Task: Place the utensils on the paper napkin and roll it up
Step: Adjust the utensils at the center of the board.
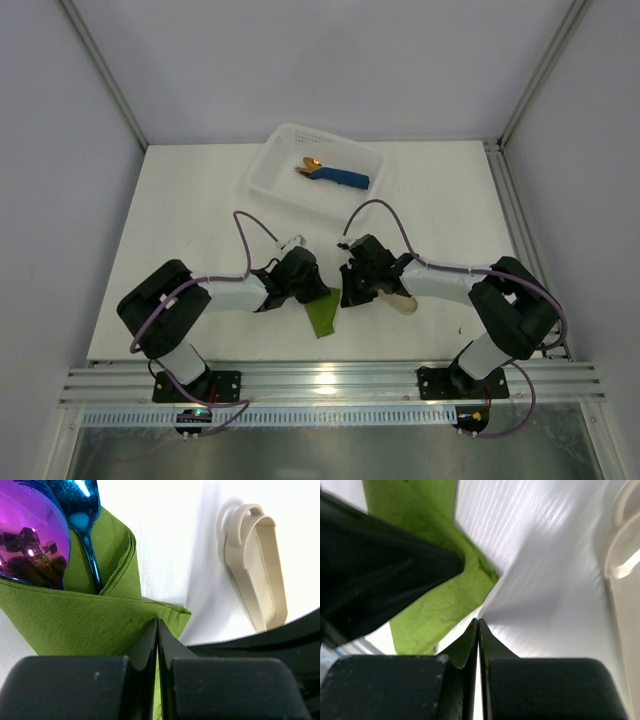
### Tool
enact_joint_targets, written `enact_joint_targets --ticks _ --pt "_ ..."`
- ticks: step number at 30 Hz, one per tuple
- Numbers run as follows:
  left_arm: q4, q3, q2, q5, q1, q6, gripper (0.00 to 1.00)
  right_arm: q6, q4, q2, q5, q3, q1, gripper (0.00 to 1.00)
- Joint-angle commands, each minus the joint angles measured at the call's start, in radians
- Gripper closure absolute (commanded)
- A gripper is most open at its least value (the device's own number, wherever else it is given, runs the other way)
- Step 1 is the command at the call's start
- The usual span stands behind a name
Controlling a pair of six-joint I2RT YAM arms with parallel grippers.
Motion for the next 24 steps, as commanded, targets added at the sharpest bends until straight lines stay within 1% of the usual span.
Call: enact_joint_targets --ticks 1,6,7,10,15,21,24 --pt "0.035 -0.030 0.031 -0.008 0.009 -0.010 1.00 -0.011 0.005 -0.079 -0.089 -0.022 -0.001 0.96" --pt "0.031 -0.024 0.030 0.012 0.009 0.000 1.00 0.028 0.125 -0.116 -0.276 -0.088 -0.013 0.96" --pt "0.028 -0.023 0.030 0.010 0.009 0.001 1.00 0.038 0.172 -0.111 -0.346 -0.095 -0.016 0.96" --pt "0.028 -0.021 0.033 0.016 0.011 0.003 1.00 0.077 0.283 -0.080 -0.425 -0.126 -0.016 0.96" --pt "0.035 -0.018 0.045 0.030 0.014 0.000 1.00 0.115 0.393 -0.024 -0.477 -0.146 -0.016 0.96" --pt "0.038 -0.013 0.053 0.032 0.015 -0.003 1.00 0.115 0.432 0.054 -0.490 -0.144 -0.016 0.96" --pt "0.034 -0.010 0.053 0.030 0.017 -0.003 1.00 0.121 0.461 0.078 -0.483 -0.175 -0.016 0.96"
